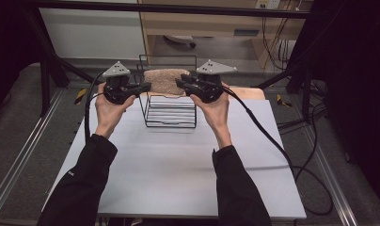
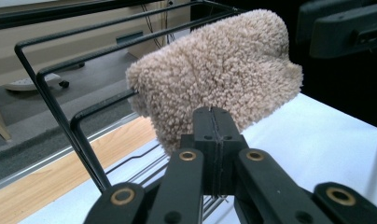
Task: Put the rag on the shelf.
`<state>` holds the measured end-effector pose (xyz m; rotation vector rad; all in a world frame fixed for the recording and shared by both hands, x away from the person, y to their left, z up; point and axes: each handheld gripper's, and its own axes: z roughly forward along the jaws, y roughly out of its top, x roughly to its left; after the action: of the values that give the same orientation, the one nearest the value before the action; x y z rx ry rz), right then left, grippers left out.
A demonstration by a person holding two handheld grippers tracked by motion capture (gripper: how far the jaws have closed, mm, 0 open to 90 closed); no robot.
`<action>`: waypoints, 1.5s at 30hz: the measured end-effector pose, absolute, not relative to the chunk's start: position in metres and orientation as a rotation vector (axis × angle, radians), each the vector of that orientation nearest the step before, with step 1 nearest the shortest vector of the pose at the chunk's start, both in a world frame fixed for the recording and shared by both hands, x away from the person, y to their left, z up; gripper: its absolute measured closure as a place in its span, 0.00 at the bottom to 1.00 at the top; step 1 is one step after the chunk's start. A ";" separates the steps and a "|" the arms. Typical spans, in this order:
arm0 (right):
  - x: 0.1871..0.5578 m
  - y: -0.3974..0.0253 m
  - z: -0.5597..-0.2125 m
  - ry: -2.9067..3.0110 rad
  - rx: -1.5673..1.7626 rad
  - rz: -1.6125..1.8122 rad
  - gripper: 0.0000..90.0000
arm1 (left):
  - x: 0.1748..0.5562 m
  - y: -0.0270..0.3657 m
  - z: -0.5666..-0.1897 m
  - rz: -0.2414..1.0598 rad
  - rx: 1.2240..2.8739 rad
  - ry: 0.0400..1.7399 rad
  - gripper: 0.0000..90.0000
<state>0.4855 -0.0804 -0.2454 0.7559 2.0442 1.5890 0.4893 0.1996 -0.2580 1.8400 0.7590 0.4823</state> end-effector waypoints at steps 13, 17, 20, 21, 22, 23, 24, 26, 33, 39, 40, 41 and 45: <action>0.496 -0.073 -0.275 2.105 0.860 1.426 0.98 | 0.496 0.199 -0.270 0.493 1.847 0.782 0.99; 0.494 -0.075 -0.273 2.102 0.837 1.437 0.95 | 0.495 0.200 -0.270 0.488 1.837 0.775 0.97; 0.490 -0.078 -0.268 2.098 0.830 1.460 0.91 | 0.492 0.201 -0.268 0.495 1.840 0.768 0.94; 0.489 -0.080 -0.267 2.097 0.830 1.470 0.90 | 0.491 0.202 -0.267 0.497 1.839 0.768 0.92; 0.487 -0.081 -0.265 2.093 0.832 1.488 0.88 | 0.489 0.202 -0.266 0.495 1.837 0.767 0.90; 0.485 -0.082 -0.263 2.090 0.829 1.498 0.86 | 0.487 0.203 -0.265 0.494 1.831 0.762 0.88; 0.484 -0.083 -0.262 2.094 0.828 1.503 0.85 | 0.485 0.203 -0.265 0.490 1.826 0.759 0.86; 0.480 -0.085 -0.260 2.097 0.823 1.501 0.80 | 0.482 0.204 -0.266 0.477 1.837 0.762 0.80; 0.466 -0.094 -0.256 2.112 0.814 1.490 0.67 | 0.471 0.211 -0.271 0.480 1.853 0.781 0.63; 0.454 -0.110 -0.259 2.119 0.852 1.474 0.51 | 0.456 0.217 -0.279 0.504 1.879 0.770 0.50; 0.451 -0.113 -0.260 2.115 0.862 1.477 0.48 | 0.453 0.218 -0.281 0.512 1.887 0.768 0.48; 0.449 -0.116 -0.261 2.117 0.866 1.481 0.46 | 0.451 0.219 -0.283 0.515 1.892 0.770 0.45; 0.441 -0.131 -0.266 2.113 0.895 1.478 0.35 | 0.444 0.221 -0.294 0.521 1.921 0.780 0.36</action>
<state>0.4415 -0.1309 -0.2656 0.8950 2.1133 1.4781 0.4441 0.2206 -0.2938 1.9213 0.7798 0.5212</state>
